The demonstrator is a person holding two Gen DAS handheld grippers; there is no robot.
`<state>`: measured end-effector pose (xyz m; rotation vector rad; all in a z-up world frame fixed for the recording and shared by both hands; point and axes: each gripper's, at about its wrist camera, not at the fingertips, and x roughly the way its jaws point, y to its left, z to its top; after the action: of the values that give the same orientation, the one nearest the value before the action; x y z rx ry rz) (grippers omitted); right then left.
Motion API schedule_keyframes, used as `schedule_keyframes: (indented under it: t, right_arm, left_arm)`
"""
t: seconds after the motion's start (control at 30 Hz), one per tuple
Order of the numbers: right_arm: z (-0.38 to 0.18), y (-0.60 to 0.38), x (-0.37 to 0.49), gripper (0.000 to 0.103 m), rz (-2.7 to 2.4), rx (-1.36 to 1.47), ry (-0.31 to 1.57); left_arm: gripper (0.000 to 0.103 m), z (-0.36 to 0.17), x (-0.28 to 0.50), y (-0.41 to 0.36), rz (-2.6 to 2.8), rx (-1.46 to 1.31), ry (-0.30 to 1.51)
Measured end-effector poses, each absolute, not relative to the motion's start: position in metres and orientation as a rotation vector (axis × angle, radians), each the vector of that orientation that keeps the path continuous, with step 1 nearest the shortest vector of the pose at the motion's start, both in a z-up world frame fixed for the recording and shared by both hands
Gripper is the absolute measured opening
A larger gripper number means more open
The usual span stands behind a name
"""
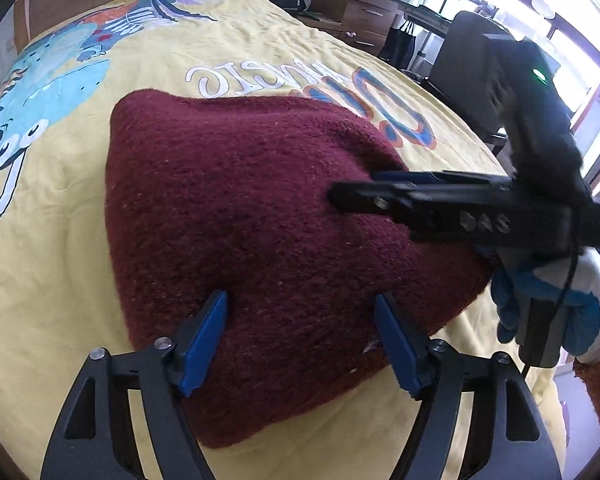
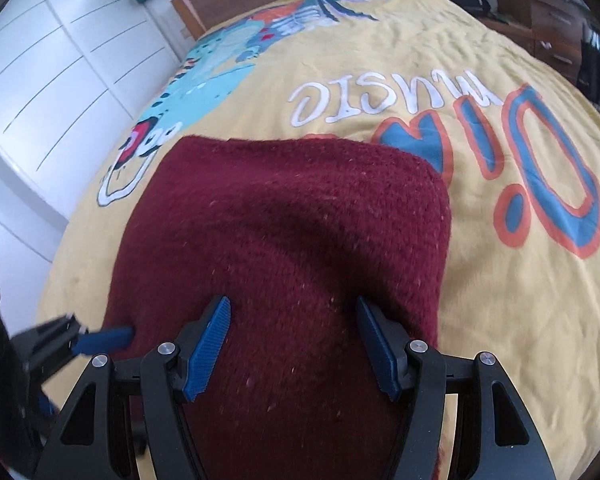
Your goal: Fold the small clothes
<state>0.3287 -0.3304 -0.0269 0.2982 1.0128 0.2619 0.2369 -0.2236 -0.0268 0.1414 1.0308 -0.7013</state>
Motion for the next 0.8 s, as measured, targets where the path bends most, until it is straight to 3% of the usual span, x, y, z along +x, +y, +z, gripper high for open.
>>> schedule_keyframes:
  t: [0.47,0.57,0.8]
  right_arm:
    - [0.009,-0.327,0.282,0.067,0.187,0.173,0.975]
    - [0.007,-0.333,0.281,0.079,0.14,0.14,0.995]
    - [-0.026,-0.36,0.295,0.081,0.182,0.283,1.12]
  left_arm:
    - [0.073,0.005,0.234,-0.179,-0.602,0.083,0.979]
    - [0.073,0.002,0.245,-0.163,-0.554,0.1,0.996]
    - [0.073,-0.016,0.283,-0.15,-0.565,-0.025,1.086]
